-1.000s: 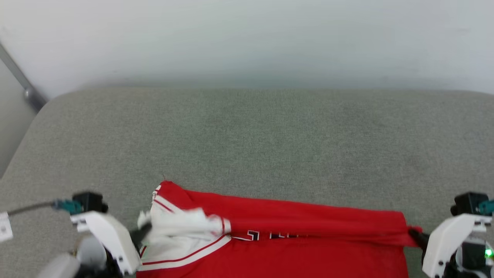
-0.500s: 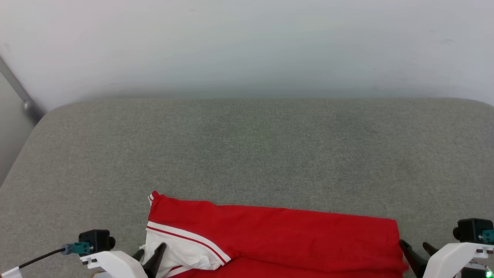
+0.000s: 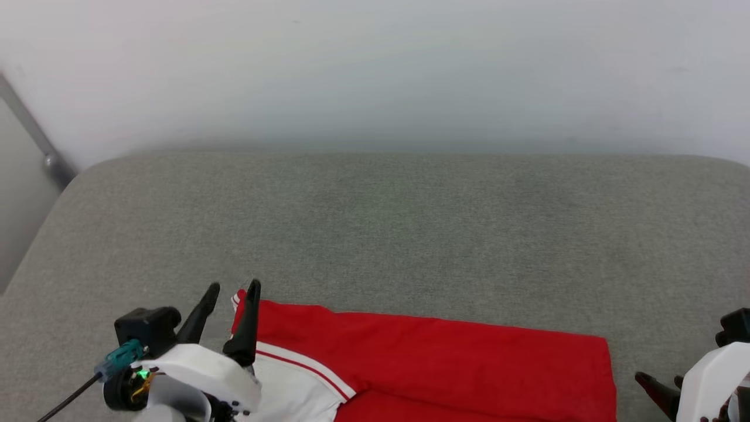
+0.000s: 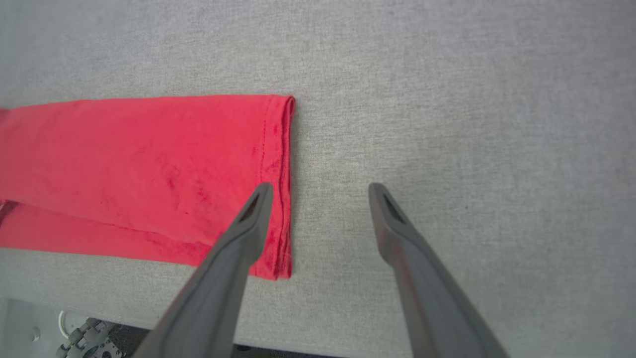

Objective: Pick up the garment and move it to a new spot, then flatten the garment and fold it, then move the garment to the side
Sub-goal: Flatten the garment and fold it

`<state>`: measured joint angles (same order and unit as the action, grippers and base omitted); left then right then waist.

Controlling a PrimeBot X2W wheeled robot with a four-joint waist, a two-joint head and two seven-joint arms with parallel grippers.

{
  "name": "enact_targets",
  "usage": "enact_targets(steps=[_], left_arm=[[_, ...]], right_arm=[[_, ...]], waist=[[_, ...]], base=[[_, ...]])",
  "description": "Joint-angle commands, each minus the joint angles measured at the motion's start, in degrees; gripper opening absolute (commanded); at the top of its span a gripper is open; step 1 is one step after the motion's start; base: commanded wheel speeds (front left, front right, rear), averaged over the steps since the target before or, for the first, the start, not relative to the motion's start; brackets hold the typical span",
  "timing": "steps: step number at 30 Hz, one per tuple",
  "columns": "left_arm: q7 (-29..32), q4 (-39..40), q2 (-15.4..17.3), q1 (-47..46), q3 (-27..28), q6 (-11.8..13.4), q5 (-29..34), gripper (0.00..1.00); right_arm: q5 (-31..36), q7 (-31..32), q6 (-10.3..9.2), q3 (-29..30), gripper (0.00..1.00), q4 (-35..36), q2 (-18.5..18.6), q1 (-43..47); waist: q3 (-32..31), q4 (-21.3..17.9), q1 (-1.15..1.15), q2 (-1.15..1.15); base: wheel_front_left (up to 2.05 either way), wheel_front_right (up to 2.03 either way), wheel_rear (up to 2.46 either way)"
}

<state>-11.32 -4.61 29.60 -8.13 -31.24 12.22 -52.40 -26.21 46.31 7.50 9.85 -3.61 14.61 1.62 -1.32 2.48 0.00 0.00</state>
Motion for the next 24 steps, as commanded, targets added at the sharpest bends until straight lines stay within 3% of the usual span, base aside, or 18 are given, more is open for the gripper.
enact_targets(steps=[1,8,18,19,21,24], left_arm=[[-1.1,0.9,-0.5,-0.8,0.2,0.5,1.2,1.00],[-3.6,5.2,-2.4,-1.5,1.8,1.1,7.5,1.00],[-4.0,6.1,-4.7,-1.9,4.6,-1.7,11.7,1.00],[-4.0,6.0,-4.8,-1.8,4.7,-2.0,12.1,1.00],[-4.0,5.8,-5.2,-1.5,4.8,-2.4,12.6,1.00],[-4.0,5.1,-5.5,-1.1,5.0,-2.8,13.2,1.00]], right_arm=[[0.3,1.3,-0.02,0.2,1.00,-0.3,-0.3,-1.0],[1.0,4.9,-0.02,0.4,1.00,-4.3,-2.6,-3.0],[-0.6,5.3,-0.01,-2.0,1.00,-12.1,-4.3,-5.7],[-0.8,5.5,0.00,-2.6,0.53,-12.6,-4.3,-5.8],[-1.3,5.3,0.00,-3.3,0.00,-13.0,-4.2,-6.2],[-1.7,5.0,0.04,-3.9,0.00,-12.5,-3.5,-6.5]], waist=[[0.5,0.8,0.00,0.00],[3.7,3.9,0.00,0.00],[7.8,6.2,0.00,0.00],[7.9,6.2,0.00,0.00],[7.8,6.1,0.00,0.00],[7.1,5.7,0.00,0.00]], base=[[0.00,0.00,0.00],[0.00,0.00,0.00],[0.00,0.00,0.00],[0.00,0.00,0.00],[0.00,0.00,0.00],[0.00,0.00,0.00]])
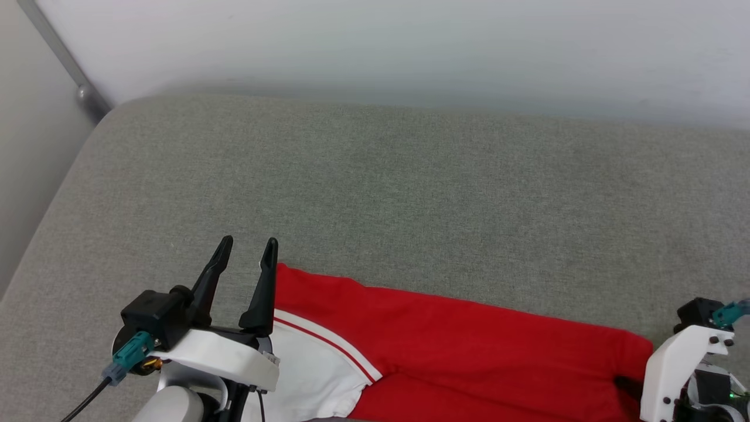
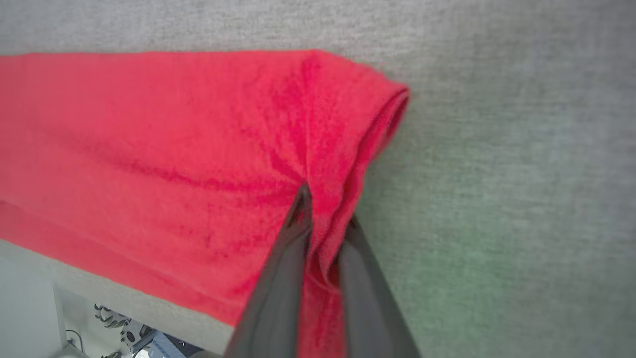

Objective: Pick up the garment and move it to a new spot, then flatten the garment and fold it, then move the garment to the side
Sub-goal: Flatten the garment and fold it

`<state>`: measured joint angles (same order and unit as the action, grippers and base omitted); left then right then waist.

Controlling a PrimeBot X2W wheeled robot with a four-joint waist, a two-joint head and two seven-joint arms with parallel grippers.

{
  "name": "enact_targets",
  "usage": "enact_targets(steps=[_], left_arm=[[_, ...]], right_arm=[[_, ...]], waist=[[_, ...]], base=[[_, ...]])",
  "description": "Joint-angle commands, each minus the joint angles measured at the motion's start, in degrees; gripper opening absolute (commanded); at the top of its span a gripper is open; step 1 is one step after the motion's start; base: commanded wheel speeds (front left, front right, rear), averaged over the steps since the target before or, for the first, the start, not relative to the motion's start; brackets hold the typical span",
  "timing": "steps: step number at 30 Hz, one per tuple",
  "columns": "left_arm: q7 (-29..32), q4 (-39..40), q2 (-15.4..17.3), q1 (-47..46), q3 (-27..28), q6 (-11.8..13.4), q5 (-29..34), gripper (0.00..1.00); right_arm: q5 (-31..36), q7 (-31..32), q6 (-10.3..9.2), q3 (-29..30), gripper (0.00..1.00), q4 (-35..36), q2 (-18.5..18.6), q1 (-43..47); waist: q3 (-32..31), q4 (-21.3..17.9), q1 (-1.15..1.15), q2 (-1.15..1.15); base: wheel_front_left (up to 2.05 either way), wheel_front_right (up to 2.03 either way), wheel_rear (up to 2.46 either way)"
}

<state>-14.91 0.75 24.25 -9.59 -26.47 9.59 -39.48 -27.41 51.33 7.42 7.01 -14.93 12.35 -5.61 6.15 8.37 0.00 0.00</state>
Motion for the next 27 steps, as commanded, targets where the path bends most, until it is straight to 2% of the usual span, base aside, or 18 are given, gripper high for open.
enact_targets(steps=[1,8,12,16,21,23,27], left_arm=[[-0.4,-0.5,-0.3,0.7,0.2,-0.4,0.4,1.00],[-0.3,-1.8,-0.1,2.6,-0.3,0.3,1.6,1.00],[0.2,-2.1,0.1,3.7,-1.0,0.9,1.8,1.00],[0.5,-1.9,0.1,4.5,-1.4,1.5,2.1,1.00],[1.0,-2.3,0.2,5.1,-1.9,2.1,2.3,1.00],[1.0,-2.3,0.2,5.2,-1.9,2.3,2.3,1.00],[0.9,-2.6,0.0,5.5,-1.9,2.5,2.1,1.00]], right_arm=[[-0.5,0.0,0.11,-1.3,0.00,-1.0,-0.6,0.7],[-1.5,-1.7,0.06,-3.1,0.00,2.1,2.2,1.1],[-1.9,-1.4,0.05,-2.0,0.00,3.2,4.1,1.8],[-1.3,-0.7,0.05,1.9,0.00,3.5,5.8,2.3],[0.5,0.7,0.05,9.3,0.00,3.9,7.2,2.1],[0.7,1.1,0.05,10.9,0.00,4.2,7.1,1.9],[1.4,4.0,0.05,15.4,0.00,5.4,4.4,0.9]], waist=[[-0.8,-0.4,0.00,0.00],[-5.0,-1.7,0.00,0.00],[-6.9,-2.5,0.00,0.00],[-7.7,-3.2,0.00,0.00],[-8.2,-3.9,0.00,0.00],[-8.3,-4.0,0.00,0.00],[-8.4,-4.5,0.00,0.00]], base=[[0.00,0.00,0.00],[0.00,0.00,0.00],[0.00,0.00,0.00],[0.00,0.00,0.00],[0.00,0.00,0.00],[0.00,0.00,0.00],[0.00,0.00,0.00]])
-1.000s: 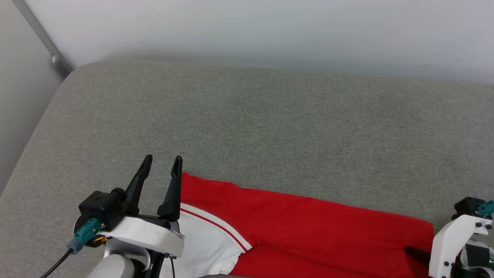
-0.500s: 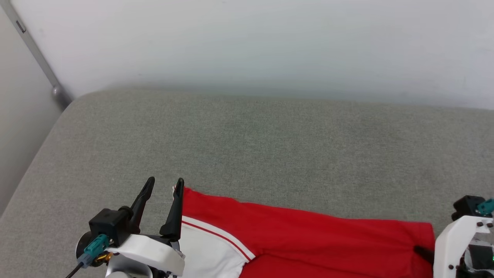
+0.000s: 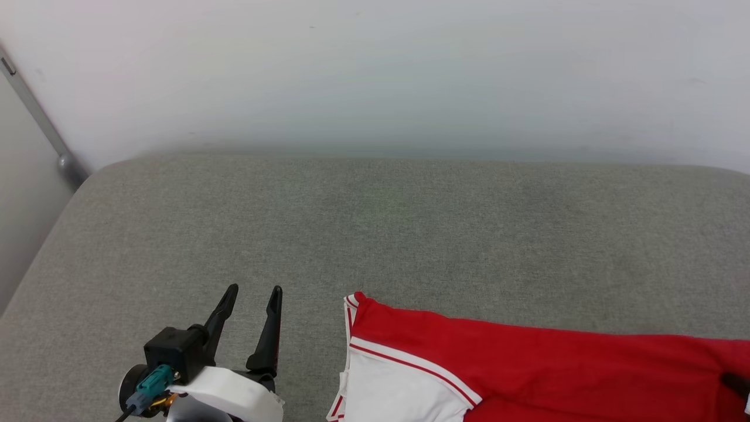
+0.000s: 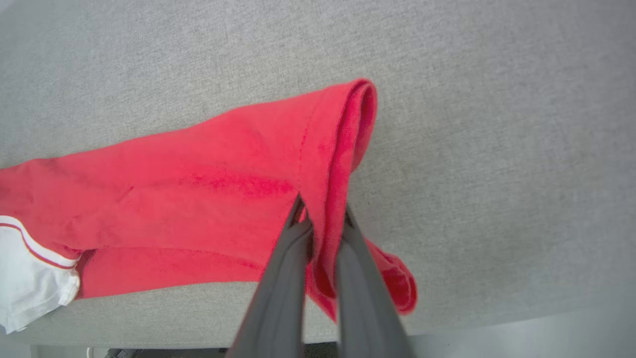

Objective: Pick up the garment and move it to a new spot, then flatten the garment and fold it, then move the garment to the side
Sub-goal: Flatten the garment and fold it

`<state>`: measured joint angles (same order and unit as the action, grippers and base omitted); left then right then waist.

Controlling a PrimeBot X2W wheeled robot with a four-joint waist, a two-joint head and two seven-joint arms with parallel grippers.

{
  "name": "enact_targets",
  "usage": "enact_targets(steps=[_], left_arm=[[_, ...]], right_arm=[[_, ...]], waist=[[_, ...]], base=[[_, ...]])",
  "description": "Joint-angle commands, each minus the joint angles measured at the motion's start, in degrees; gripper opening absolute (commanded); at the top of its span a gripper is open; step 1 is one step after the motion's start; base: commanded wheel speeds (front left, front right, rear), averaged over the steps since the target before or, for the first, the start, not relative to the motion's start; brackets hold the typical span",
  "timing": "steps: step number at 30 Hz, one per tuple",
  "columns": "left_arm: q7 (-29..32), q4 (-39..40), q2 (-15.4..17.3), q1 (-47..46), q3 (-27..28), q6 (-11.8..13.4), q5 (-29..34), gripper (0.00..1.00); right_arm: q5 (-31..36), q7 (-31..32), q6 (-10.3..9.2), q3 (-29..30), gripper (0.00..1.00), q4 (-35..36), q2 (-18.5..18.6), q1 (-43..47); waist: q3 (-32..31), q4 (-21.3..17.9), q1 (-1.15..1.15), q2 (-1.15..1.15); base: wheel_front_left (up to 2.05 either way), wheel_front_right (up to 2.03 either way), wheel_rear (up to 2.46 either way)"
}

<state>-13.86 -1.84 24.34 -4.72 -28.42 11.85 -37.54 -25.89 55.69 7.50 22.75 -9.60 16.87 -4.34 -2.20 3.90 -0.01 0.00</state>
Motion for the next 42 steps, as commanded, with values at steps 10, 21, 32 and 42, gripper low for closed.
enact_targets(steps=[10,21,32,42], left_arm=[[0.0,-0.1,0.0,-0.1,-0.3,0.3,0.1,1.00],[0.5,0.1,-0.7,-3.0,-1.6,-0.8,0.8,1.00],[-0.1,-2.6,-2.1,-6.5,-2.2,-3.1,0.5,1.00],[-0.6,-4.2,-2.8,-6.1,-1.9,-3.5,0.4,1.00]], right_arm=[[-17.6,15.3,-0.01,5.9,0.00,0.8,-13.8,-4.6],[-43.4,5.3,-0.01,-14.3,0.00,-12.0,-14.0,-8.0],[-50.0,-8.9,-0.01,-36.0,0.02,-17.7,-14.0,-13.6],[-45.6,-13.2,-0.01,-43.6,1.00,-15.2,-12.5,-15.1]], waist=[[0.2,0.2,0.01,0.00],[3.4,3.4,0.01,0.00],[6.2,6.5,0.01,0.00],[6.0,5.4,0.01,0.00]], base=[[0.00,0.00,0.00],[0.00,0.00,0.00],[0.00,0.00,0.00],[0.00,0.00,0.00]])
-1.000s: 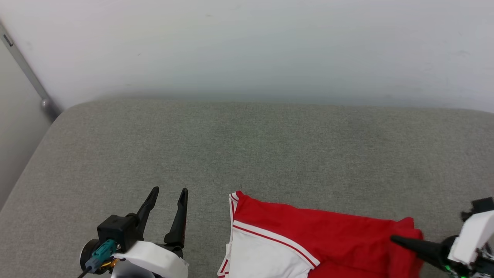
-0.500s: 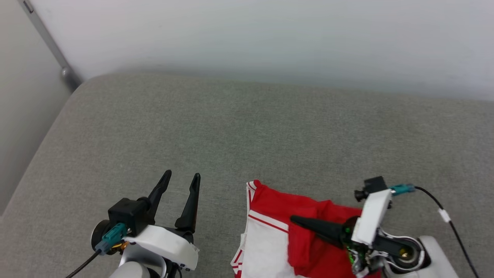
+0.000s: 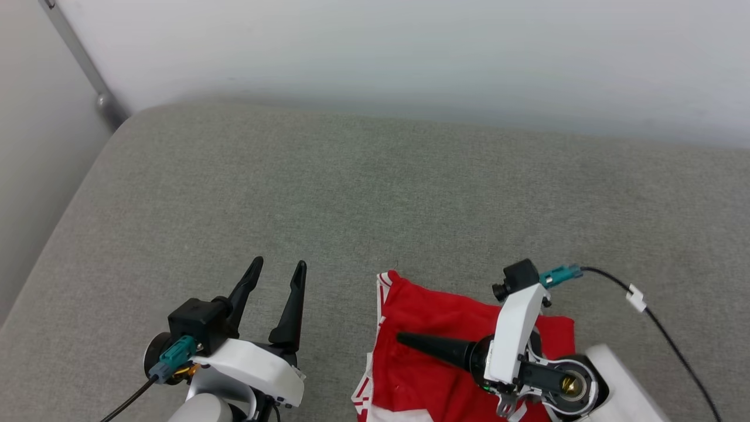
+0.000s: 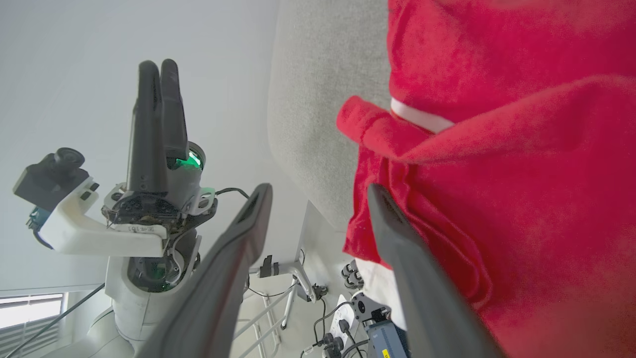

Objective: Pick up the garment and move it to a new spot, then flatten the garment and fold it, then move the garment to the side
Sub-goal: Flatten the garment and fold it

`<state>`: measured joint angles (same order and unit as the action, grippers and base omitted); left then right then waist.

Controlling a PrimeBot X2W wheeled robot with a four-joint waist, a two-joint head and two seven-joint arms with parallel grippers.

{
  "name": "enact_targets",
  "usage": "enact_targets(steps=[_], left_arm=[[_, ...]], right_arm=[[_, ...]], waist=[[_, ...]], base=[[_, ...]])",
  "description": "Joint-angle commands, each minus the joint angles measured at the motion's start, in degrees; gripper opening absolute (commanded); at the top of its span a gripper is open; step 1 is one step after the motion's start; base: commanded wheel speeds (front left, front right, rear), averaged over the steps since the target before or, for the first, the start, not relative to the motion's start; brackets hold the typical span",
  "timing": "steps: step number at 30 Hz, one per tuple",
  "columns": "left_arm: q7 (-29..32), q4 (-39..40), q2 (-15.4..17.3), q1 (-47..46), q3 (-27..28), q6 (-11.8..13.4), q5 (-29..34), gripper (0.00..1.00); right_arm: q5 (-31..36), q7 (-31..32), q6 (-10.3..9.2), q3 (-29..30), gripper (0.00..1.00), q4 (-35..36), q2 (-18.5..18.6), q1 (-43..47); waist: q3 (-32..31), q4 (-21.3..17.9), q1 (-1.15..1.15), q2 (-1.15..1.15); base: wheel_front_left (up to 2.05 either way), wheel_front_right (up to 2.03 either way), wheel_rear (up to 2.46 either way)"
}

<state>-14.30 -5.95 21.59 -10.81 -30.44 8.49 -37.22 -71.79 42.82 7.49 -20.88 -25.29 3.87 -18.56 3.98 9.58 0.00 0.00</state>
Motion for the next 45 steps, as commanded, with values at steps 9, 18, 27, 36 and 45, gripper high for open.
enact_targets(steps=[9,18,27,36,45], left_arm=[[-0.3,-0.4,-0.2,2.2,0.1,1.2,-0.2,1.00],[-0.3,-0.6,0.8,4.5,1.2,3.1,-0.7,1.00],[-0.5,-0.8,2.7,6.2,3.2,4.8,-0.1,1.00],[-0.4,-0.2,3.5,8.7,2.9,6.7,0.7,1.00],[0.2,1.5,4.2,9.2,2.5,7.7,1.3,1.00]], right_arm=[[22.0,-14.6,0.00,-6.7,1.00,9.8,13.3,1.3],[44.6,-27.7,0.00,10.6,1.00,10.7,14.1,9.6],[56.0,-39.0,-0.01,23.3,1.00,22.7,8.2,19.2],[58.2,-42.8,-0.01,22.3,1.00,28.1,5.4,24.7],[58.5,-42.4,-0.01,22.3,1.00,28.8,4.0,26.2]], waist=[[-3.2,-2.8,0.00,0.00],[-4.8,-5.7,0.00,0.00],[-6.2,-7.5,0.00,0.00],[-8.1,-8.2,0.00,0.00],[-8.6,-8.5,0.00,0.00]], base=[[0.00,0.00,0.00],[0.00,0.00,0.00],[0.00,0.00,0.00],[0.00,0.00,0.00],[0.00,0.00,0.00]])
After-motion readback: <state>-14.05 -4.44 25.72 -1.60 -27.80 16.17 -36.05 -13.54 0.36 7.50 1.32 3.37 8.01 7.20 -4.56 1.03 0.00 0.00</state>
